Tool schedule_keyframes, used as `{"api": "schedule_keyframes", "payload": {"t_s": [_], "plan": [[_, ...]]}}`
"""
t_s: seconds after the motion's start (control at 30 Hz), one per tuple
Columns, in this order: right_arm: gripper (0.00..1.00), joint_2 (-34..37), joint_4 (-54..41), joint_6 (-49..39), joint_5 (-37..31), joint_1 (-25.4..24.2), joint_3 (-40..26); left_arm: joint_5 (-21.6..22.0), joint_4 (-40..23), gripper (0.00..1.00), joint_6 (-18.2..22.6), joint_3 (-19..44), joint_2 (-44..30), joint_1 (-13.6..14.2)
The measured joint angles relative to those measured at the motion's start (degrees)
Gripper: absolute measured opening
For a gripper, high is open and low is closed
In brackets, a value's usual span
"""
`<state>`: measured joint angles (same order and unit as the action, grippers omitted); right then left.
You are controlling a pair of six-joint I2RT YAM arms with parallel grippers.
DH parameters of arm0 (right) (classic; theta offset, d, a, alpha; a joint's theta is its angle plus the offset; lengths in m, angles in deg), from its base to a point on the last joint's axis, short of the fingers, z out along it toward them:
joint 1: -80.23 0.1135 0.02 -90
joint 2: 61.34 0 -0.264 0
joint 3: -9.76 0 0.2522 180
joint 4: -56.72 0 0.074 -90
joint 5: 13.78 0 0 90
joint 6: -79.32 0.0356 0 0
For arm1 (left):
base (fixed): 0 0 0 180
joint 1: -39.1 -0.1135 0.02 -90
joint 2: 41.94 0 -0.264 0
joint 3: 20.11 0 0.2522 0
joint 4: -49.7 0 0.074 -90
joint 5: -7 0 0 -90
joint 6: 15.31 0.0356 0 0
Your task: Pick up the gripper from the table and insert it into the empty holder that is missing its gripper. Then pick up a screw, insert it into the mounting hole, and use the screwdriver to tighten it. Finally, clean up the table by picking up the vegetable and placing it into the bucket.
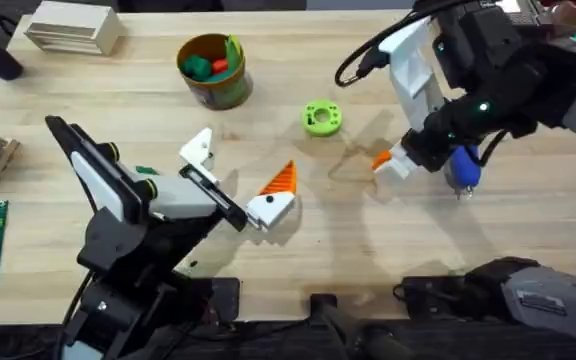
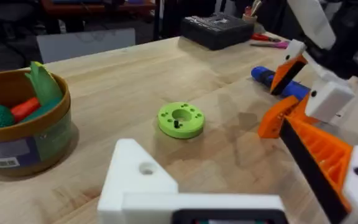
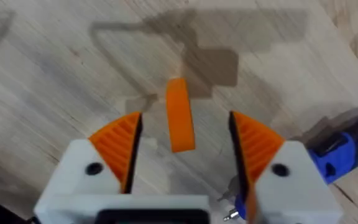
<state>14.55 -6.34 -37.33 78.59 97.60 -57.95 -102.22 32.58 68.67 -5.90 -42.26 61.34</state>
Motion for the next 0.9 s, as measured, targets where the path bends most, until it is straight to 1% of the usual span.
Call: {"api": "schedule_keyframes", "payload": {"t_s": [0.07,0.1,0.27,0.37,0.43,0.53,0.9], "plan": [[0.728,0.2,0.3,-0.3,0.0,0.0,0.0,0.0,0.0,0.987,0.0,0.0,0.0,0.0],[0.688,0.1,0.3,-0.3,0.0,0.0,0.0,0.0,0.0,0.987,0.0,0.0,0.0,0.0],[0.571,0.2,0.0,-0.4,-0.1,0.0,0.0,0.0,0.0,0.987,0.0,0.0,0.0,0.0],[0.450,0.1,-0.1,-0.5,-0.2,0.0,0.0,0.0,0.0,0.987,0.0,0.0,0.0,0.0],[0.396,0.2,-0.1,-0.6,-0.2,0.0,0.0,0.0,0.0,0.987,0.0,0.0,0.0,0.0],[0.377,0.2,-0.1,-0.6,-0.2,0.0,0.0,0.0,0.0,0.987,0.0,0.0,0.0,0.0],[0.369,0.2,-0.9,-0.6,-0.2,0.6,0.0,0.0,0.0,0.988,0.0,0.0,0.0,0.0]]}}
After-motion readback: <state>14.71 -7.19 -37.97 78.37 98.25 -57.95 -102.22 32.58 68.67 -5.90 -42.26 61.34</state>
